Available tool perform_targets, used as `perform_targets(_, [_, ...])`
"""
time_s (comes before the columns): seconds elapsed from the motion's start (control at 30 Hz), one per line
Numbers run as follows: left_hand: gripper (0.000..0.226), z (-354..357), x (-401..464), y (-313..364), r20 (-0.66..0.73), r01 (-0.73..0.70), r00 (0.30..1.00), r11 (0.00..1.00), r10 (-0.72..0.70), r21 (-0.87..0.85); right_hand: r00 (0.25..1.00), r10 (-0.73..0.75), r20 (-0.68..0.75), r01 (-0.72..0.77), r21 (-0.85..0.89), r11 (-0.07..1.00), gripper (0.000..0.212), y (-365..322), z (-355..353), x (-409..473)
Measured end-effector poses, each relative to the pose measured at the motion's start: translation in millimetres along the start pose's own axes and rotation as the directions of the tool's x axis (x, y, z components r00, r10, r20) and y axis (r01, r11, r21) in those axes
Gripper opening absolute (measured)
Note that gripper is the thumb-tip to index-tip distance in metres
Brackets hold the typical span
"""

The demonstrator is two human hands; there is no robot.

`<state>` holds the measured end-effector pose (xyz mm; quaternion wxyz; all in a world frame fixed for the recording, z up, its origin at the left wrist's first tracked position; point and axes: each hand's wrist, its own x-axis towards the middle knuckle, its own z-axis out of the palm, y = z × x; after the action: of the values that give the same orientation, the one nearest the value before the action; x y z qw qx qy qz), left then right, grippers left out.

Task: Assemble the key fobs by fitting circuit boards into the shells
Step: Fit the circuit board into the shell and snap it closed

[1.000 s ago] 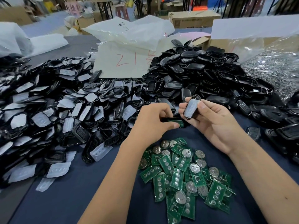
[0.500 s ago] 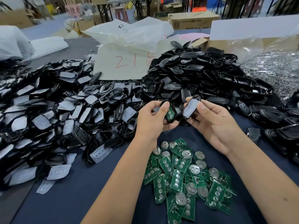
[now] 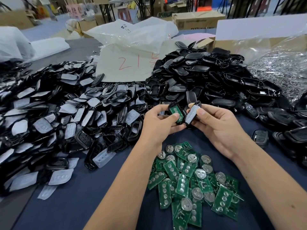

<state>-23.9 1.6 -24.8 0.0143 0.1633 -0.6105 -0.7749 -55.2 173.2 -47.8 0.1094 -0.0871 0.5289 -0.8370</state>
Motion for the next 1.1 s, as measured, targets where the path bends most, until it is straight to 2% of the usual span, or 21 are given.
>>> perform_targets(0.27, [0.017,-3.3,3.6,-4.6,0.009,-0.048,0.999,0.997,0.048,0.061,0.999,-0.018,-0.035,0.016,-0.060,0.998,0.031,2.1,0.6,-0.2])
perform_targets(0.37, [0.009,-3.5,1.6,-3.8,0.014,-0.127,0.992,0.983,0.126,0.133,0.998,-0.024,-0.050,0.019,-0.099,0.995,0.030,2.9,1.9,-1.5])
perform_targets(0.63, [0.010,2.4,-4.5,-7.9,0.028,-0.360,0.927,0.867,0.373,0.345,0.990,-0.078,-0.114,0.056,-0.190,0.980,0.037,3.9,4.2,-3.5])
perform_targets(0.77, [0.012,6.8,-5.3,-12.2,0.052,-0.421,0.897,0.813,0.439,0.401,0.985,-0.103,-0.140,0.070,-0.225,0.972,0.036,3.8,6.7,-4.8])
perform_targets(0.9, [0.002,7.6,-2.4,-15.9,0.103,-0.450,0.886,0.784,0.452,0.428,0.980,-0.111,-0.168,0.070,-0.233,0.970,0.027,4.2,6.4,-4.1])
perform_targets(1.03, [0.005,9.1,-3.5,-15.7,0.160,-0.481,0.873,0.753,0.461,0.449,0.974,-0.113,-0.194,0.063,-0.244,0.968,0.049,4.0,4.6,-3.2])
perform_targets(1.1, [0.007,8.9,-2.0,-16.0,0.198,-0.510,0.855,0.709,0.479,0.487,0.971,-0.121,-0.205,0.069,-0.245,0.967,0.053,4.1,4.3,-2.3])
